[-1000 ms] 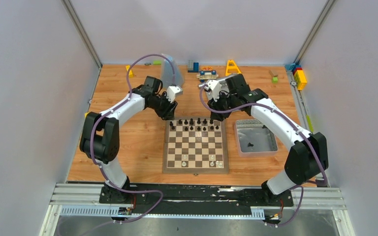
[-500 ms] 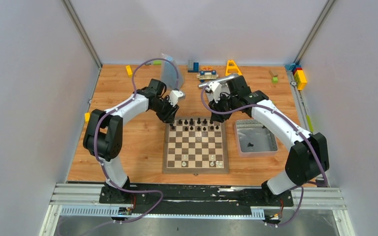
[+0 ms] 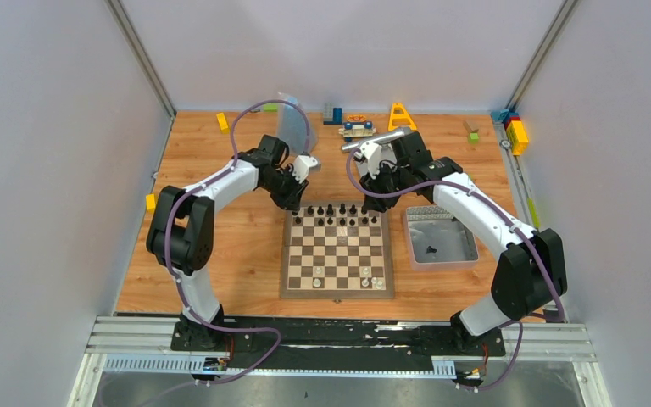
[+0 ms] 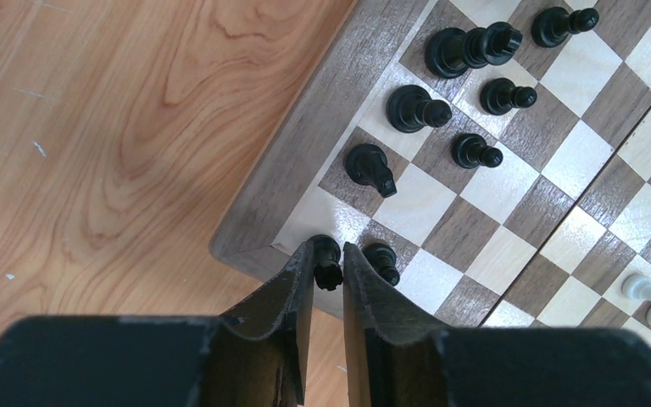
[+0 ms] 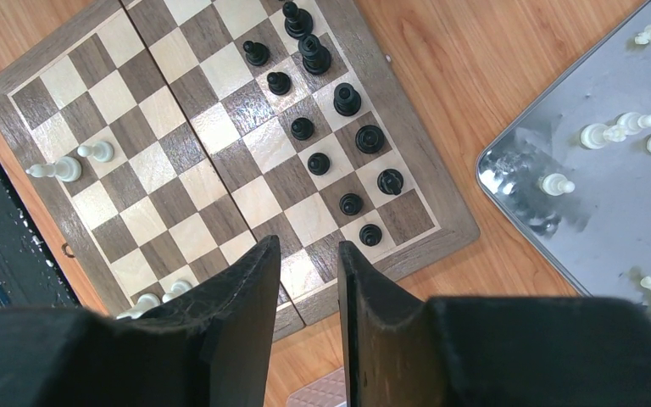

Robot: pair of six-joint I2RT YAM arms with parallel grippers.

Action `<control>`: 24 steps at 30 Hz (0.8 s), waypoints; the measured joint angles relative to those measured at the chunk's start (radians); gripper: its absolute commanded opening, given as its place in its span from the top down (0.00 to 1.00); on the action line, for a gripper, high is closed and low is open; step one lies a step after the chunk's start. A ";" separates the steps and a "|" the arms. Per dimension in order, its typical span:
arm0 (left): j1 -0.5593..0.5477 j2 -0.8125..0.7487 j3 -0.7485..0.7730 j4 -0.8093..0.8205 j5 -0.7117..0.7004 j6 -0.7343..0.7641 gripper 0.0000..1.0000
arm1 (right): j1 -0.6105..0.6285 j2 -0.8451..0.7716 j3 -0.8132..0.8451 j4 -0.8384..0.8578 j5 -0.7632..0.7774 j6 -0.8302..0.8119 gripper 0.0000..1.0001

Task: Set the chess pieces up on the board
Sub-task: Adjust the chess piece on the chessboard.

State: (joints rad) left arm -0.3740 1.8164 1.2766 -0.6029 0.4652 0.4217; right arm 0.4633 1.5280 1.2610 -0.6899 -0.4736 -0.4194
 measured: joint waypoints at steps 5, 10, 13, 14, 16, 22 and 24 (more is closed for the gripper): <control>-0.003 0.010 0.019 -0.008 0.000 0.000 0.79 | 0.000 0.000 -0.002 0.000 0.000 0.000 0.68; -0.007 0.013 0.028 -0.008 0.002 0.000 0.79 | 0.000 0.000 -0.004 0.000 0.000 0.000 0.69; -0.010 0.018 0.029 -0.010 0.003 0.000 0.79 | 0.000 0.000 -0.004 0.000 0.000 0.000 0.69; -0.012 0.019 0.029 -0.010 0.003 0.000 0.79 | 0.000 0.000 -0.004 0.000 0.000 0.000 0.69; -0.015 0.022 0.031 -0.011 0.005 0.000 0.78 | 0.000 0.000 -0.004 0.000 0.000 0.000 0.69; -0.021 0.029 0.040 -0.017 0.004 0.000 0.67 | 0.000 0.000 -0.005 0.000 0.001 0.000 0.69; -0.020 0.030 0.040 -0.018 0.003 0.000 0.62 | 0.000 0.000 -0.005 0.000 0.002 0.000 0.69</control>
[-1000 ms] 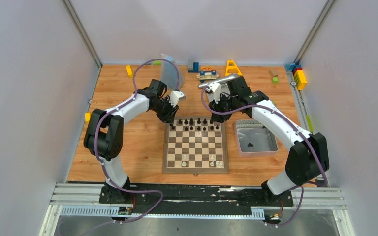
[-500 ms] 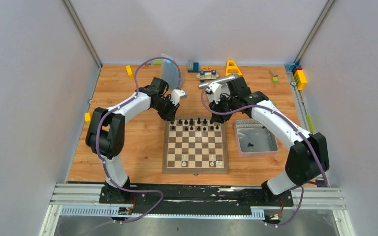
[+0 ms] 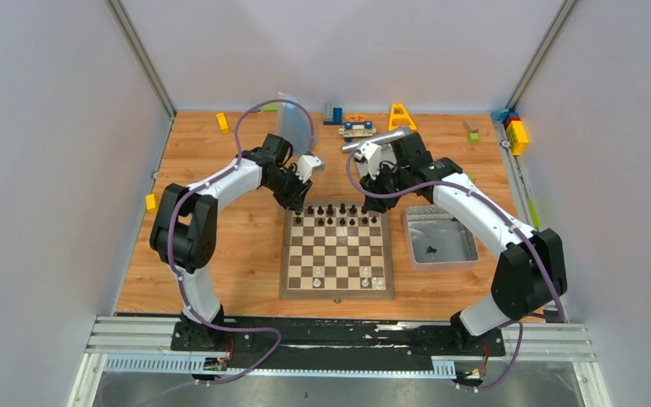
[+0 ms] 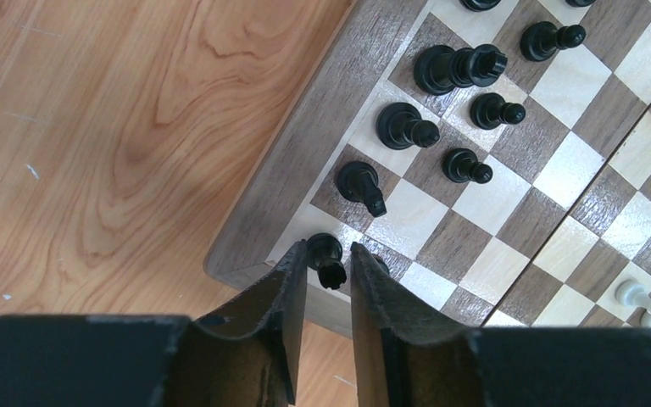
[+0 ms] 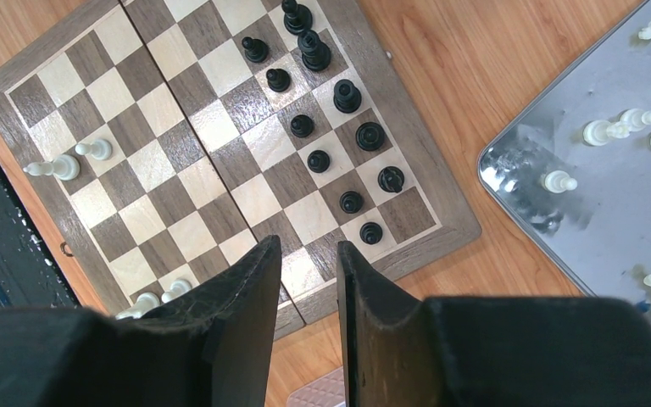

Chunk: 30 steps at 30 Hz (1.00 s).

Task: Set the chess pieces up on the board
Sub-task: Adjust the chess piece on the chessboard, then pick up the chess piece from the storage box.

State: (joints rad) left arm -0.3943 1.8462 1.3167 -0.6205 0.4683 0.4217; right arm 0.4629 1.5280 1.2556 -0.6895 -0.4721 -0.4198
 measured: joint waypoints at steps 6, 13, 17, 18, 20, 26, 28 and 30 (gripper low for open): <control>0.000 0.000 0.000 0.000 -0.016 0.000 0.53 | -0.023 -0.013 -0.029 0.008 0.010 0.000 0.67; 0.000 -0.022 0.000 -0.001 -0.033 0.000 0.45 | -0.144 -0.119 -0.114 0.007 0.027 0.000 0.57; 0.000 -0.087 0.000 0.000 -0.034 0.000 0.44 | -0.254 -0.195 -0.175 0.003 0.039 -0.011 0.55; 0.000 -0.106 0.000 0.000 -0.034 0.000 0.43 | -0.285 -0.209 -0.191 0.003 0.045 -0.021 0.55; 0.000 -0.153 0.001 0.002 -0.033 0.000 0.43 | -0.341 -0.227 -0.223 -0.001 0.064 -0.048 0.55; 0.000 -0.250 0.001 0.000 -0.032 0.000 0.42 | -0.426 -0.202 -0.285 -0.010 0.175 -0.174 0.59; 0.000 -0.270 0.001 0.000 -0.032 0.000 0.42 | -0.431 -0.175 -0.290 -0.009 0.211 -0.232 0.60; 0.000 -0.286 0.001 -0.003 -0.033 0.001 0.42 | -0.433 -0.146 -0.291 -0.008 0.246 -0.294 0.60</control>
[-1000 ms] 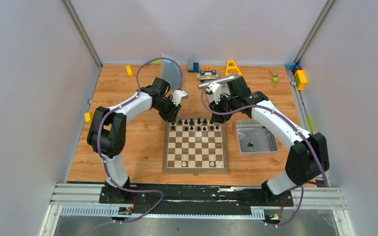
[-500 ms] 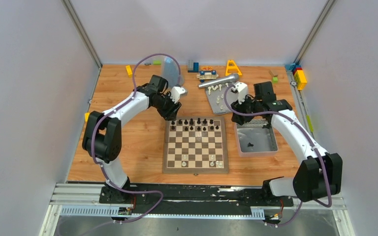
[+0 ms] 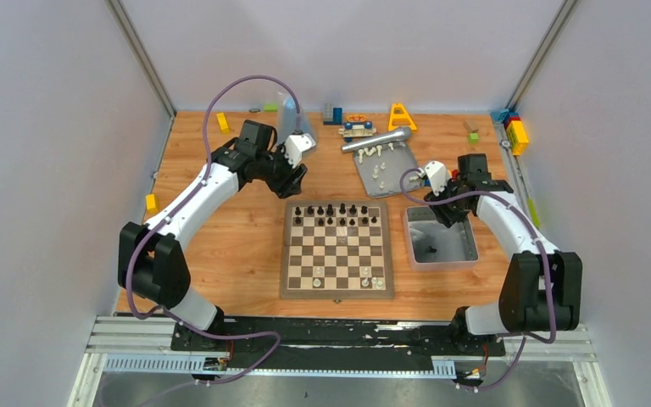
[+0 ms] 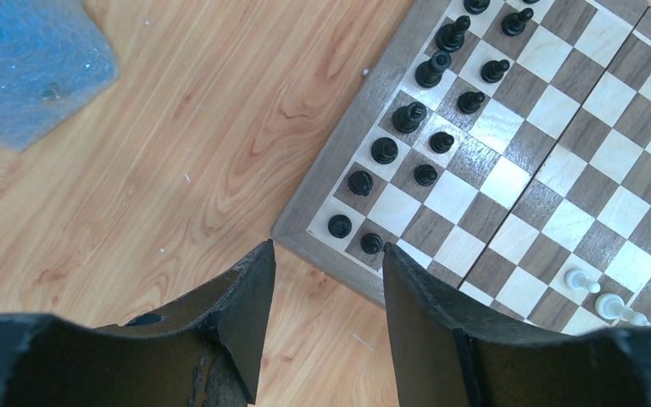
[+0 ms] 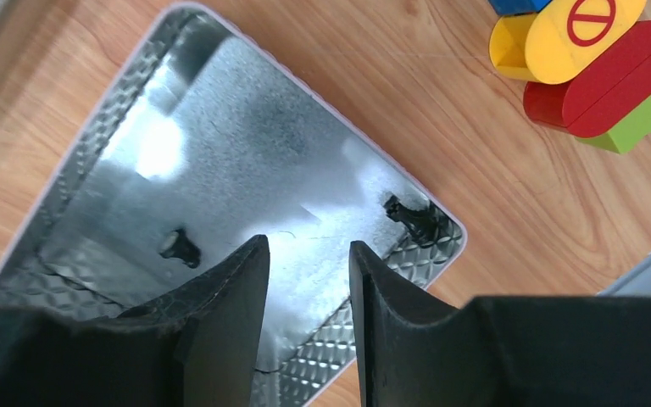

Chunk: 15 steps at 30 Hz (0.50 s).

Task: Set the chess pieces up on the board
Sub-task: Pick up the chess piece from the storage box.

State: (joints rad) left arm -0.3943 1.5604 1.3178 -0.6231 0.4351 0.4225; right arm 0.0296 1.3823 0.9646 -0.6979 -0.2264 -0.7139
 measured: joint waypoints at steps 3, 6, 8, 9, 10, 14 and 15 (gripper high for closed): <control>0.000 -0.013 0.000 -0.008 -0.001 0.001 0.42 | 0.000 0.038 0.000 0.002 0.043 -0.081 0.60; 0.000 -0.018 0.000 -0.019 -0.004 0.003 0.42 | 0.000 0.077 0.000 0.007 0.085 -0.165 0.60; 0.000 -0.018 0.000 -0.026 -0.007 0.004 0.42 | 0.000 0.104 0.000 0.008 0.108 -0.209 0.60; 0.000 -0.018 0.000 -0.031 -0.010 0.004 0.42 | 0.000 0.117 0.000 0.009 0.118 -0.227 0.60; 0.000 -0.018 0.000 -0.034 -0.013 0.004 0.42 | 0.000 0.130 0.000 0.011 0.127 -0.246 0.60; 0.000 -0.018 0.000 -0.045 -0.021 0.007 0.42 | 0.000 0.169 0.000 0.033 0.167 -0.304 0.60; 0.000 -0.018 0.000 -0.047 -0.022 0.007 0.42 | 0.000 0.175 0.000 0.041 0.175 -0.318 0.60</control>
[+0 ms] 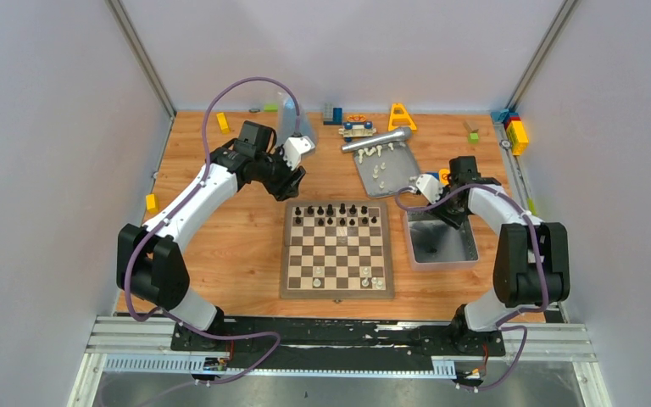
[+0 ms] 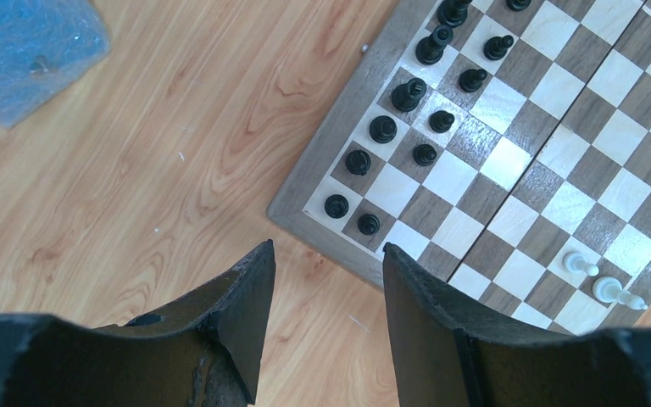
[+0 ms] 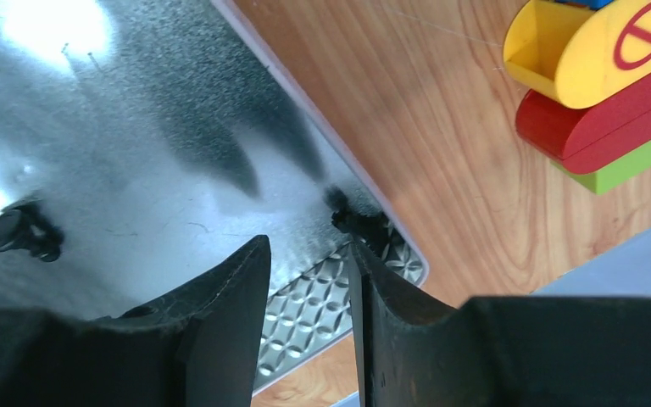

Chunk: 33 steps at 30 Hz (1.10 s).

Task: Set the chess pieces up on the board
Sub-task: Pick up the chess piece from the storage box.

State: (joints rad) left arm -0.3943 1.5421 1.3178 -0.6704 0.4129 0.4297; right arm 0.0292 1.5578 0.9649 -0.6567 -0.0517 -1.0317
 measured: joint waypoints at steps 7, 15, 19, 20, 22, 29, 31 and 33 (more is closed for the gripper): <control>0.000 0.000 0.000 -0.009 -0.002 0.001 0.42 | 0.000 0.037 0.000 0.050 0.031 -0.059 0.61; 0.000 0.000 0.000 -0.010 -0.004 0.004 0.42 | 0.000 0.067 -0.001 0.077 0.080 -0.100 0.62; 0.000 0.000 0.000 -0.010 -0.004 0.005 0.42 | 0.000 0.089 -0.002 0.092 0.097 -0.117 0.63; 0.000 0.000 0.000 -0.010 -0.004 0.005 0.42 | 0.000 0.093 -0.002 0.095 0.098 -0.121 0.63; 0.000 0.000 0.000 -0.010 -0.005 0.006 0.42 | 0.000 0.100 -0.002 0.099 0.104 -0.127 0.64; 0.000 0.002 0.000 -0.010 -0.006 0.008 0.42 | 0.000 0.106 -0.003 0.114 0.110 -0.145 0.75; 0.000 0.004 0.000 -0.011 -0.007 0.008 0.42 | 0.000 0.108 -0.003 0.119 0.110 -0.147 0.77; 0.000 0.005 0.000 -0.011 -0.008 0.008 0.42 | 0.000 0.108 -0.006 0.126 0.107 -0.149 0.81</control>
State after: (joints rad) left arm -0.3943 1.5467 1.3178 -0.6815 0.4049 0.4374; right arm 0.0296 1.6661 0.9588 -0.5312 0.0555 -1.1805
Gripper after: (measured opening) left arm 0.578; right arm 0.237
